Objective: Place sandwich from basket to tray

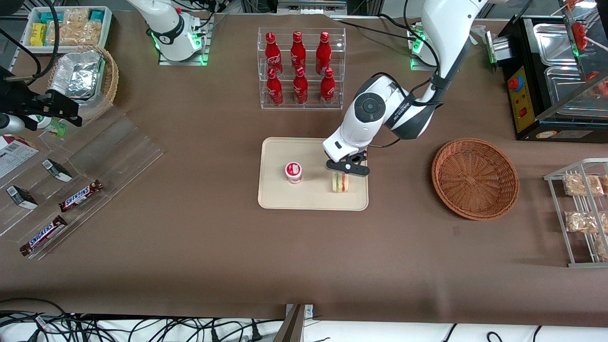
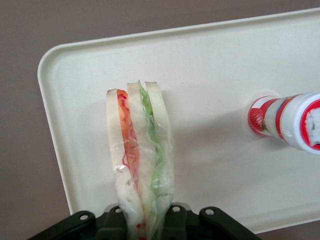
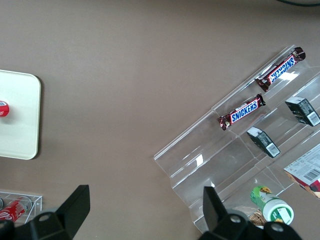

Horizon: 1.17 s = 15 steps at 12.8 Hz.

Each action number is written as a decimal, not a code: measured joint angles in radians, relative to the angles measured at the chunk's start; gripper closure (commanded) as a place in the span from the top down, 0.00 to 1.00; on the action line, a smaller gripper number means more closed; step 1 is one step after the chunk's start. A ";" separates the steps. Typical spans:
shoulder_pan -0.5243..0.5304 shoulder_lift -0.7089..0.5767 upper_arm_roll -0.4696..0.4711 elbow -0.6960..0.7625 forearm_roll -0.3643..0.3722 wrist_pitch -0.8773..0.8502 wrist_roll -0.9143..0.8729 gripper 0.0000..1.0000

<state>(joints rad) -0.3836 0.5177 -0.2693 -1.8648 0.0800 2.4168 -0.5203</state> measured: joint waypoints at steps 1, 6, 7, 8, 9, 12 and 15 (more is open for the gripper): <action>-0.004 0.001 0.000 -0.018 0.002 0.021 -0.005 0.00; -0.013 0.036 0.000 -0.040 0.098 0.063 -0.091 0.26; -0.014 0.040 0.000 -0.040 0.112 0.067 -0.111 0.57; -0.017 0.040 0.000 -0.040 0.116 0.068 -0.127 0.90; -0.020 0.040 0.000 -0.039 0.116 0.068 -0.139 1.00; -0.021 0.040 0.000 -0.036 0.117 0.064 -0.160 1.00; -0.016 0.029 0.003 0.036 0.117 -0.050 -0.162 1.00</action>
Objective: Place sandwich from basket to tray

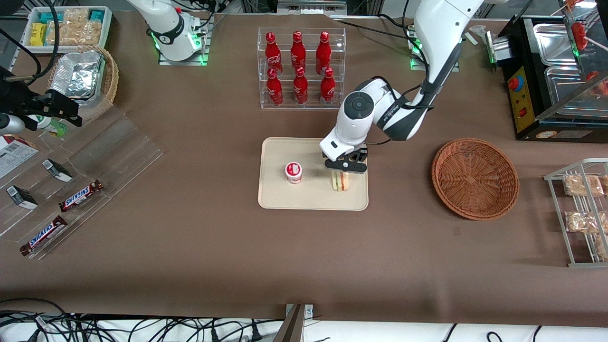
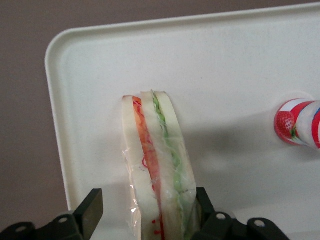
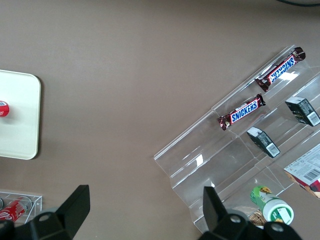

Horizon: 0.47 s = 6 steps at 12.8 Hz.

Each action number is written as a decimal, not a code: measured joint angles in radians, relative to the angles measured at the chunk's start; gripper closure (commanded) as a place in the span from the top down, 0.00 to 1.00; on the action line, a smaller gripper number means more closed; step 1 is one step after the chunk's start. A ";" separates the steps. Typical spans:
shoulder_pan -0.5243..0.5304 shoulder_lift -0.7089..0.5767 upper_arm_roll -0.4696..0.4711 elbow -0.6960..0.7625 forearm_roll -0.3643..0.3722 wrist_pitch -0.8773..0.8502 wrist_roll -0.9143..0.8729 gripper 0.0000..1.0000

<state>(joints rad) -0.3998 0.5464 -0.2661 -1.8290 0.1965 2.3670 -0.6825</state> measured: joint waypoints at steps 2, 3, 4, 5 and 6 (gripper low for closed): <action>0.009 -0.012 0.002 0.085 -0.004 -0.100 -0.008 1.00; 0.018 -0.021 0.002 0.121 -0.008 -0.130 -0.012 1.00; 0.028 -0.030 0.003 0.150 -0.012 -0.155 -0.015 1.00; 0.039 -0.040 0.005 0.180 -0.013 -0.184 -0.018 1.00; 0.054 -0.052 0.008 0.212 -0.014 -0.225 -0.020 1.00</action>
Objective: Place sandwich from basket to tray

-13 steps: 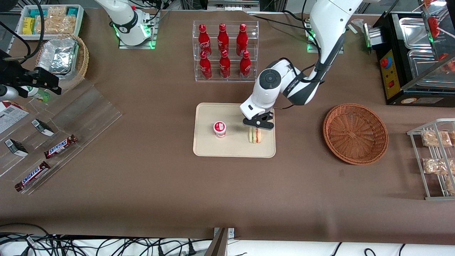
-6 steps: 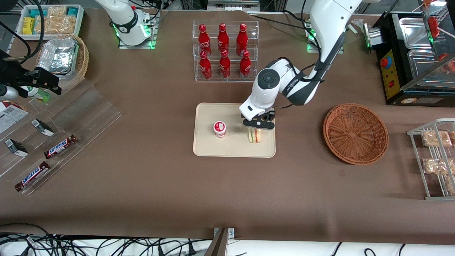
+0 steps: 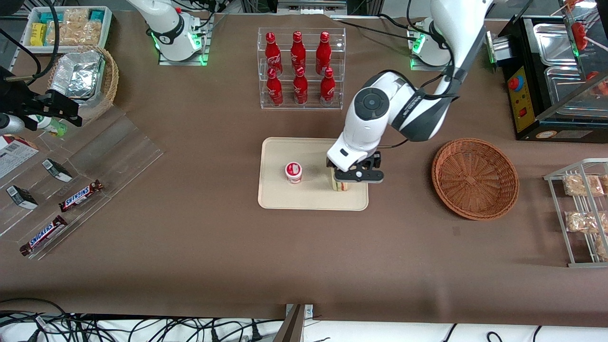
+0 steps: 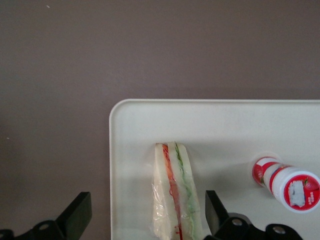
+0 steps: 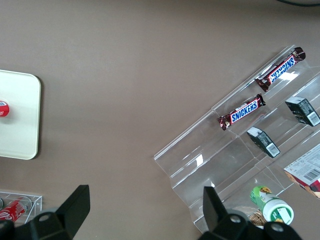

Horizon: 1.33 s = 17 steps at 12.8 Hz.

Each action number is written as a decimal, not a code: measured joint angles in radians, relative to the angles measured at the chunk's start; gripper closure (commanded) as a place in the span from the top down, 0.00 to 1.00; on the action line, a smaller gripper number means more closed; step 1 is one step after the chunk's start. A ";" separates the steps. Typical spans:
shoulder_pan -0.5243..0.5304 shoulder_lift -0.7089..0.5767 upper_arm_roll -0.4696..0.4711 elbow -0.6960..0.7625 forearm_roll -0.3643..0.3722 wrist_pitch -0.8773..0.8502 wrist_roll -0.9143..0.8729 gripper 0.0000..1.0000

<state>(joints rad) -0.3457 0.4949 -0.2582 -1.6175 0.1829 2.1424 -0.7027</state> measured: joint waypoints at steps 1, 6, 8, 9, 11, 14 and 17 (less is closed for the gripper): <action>0.024 -0.011 0.001 0.033 0.000 -0.049 0.000 1.00; 0.158 -0.080 0.000 0.103 -0.001 -0.149 0.002 1.00; 0.193 -0.102 0.000 0.104 -0.021 -0.160 0.001 1.00; 0.215 -0.114 0.000 0.104 -0.045 -0.162 0.001 1.00; 0.254 -0.138 0.000 0.105 -0.068 -0.189 0.003 1.00; 0.284 -0.163 0.000 0.105 -0.072 -0.218 0.003 1.00; 0.317 -0.185 0.000 0.105 -0.104 -0.241 0.096 1.00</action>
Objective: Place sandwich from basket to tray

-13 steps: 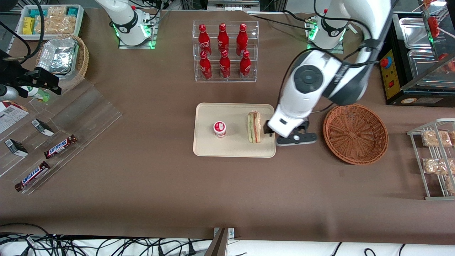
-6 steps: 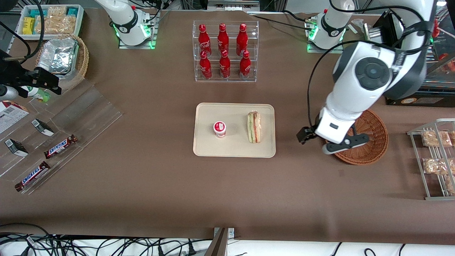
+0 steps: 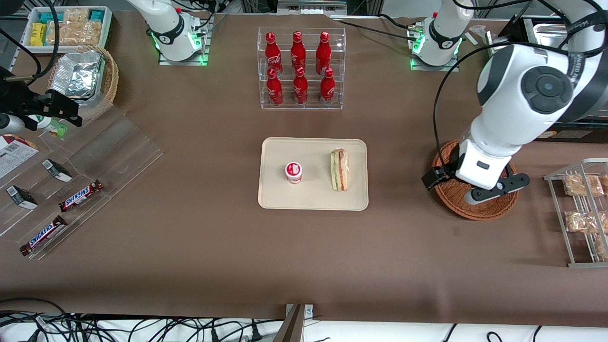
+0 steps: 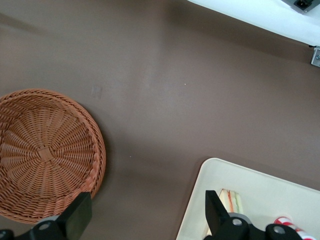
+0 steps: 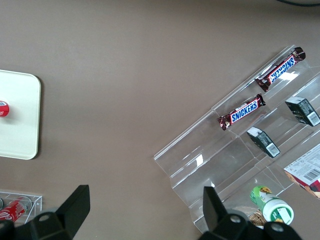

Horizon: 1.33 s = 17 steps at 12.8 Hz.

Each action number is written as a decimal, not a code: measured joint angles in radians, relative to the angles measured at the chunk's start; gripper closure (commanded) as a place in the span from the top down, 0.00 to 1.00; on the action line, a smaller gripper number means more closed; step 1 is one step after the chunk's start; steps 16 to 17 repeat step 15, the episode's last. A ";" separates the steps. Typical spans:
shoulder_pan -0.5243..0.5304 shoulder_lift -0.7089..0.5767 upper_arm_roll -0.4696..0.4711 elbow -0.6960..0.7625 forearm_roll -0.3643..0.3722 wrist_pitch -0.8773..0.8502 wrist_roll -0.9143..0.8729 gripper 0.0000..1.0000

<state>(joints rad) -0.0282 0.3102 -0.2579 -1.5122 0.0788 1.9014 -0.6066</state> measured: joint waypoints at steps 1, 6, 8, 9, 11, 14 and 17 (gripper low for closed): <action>0.012 -0.013 0.005 0.000 -0.016 -0.014 0.050 1.00; 0.026 -0.097 0.091 0.000 -0.066 -0.133 0.336 1.00; 0.027 -0.128 0.152 -0.001 -0.085 -0.199 0.501 1.00; 0.026 -0.142 0.176 -0.001 -0.087 -0.232 0.568 1.00; 0.026 -0.172 0.209 -0.001 -0.088 -0.280 0.669 1.00; 0.018 -0.214 0.215 -0.001 -0.088 -0.331 0.699 1.00; 0.014 -0.220 0.213 -0.001 -0.088 -0.340 0.699 1.00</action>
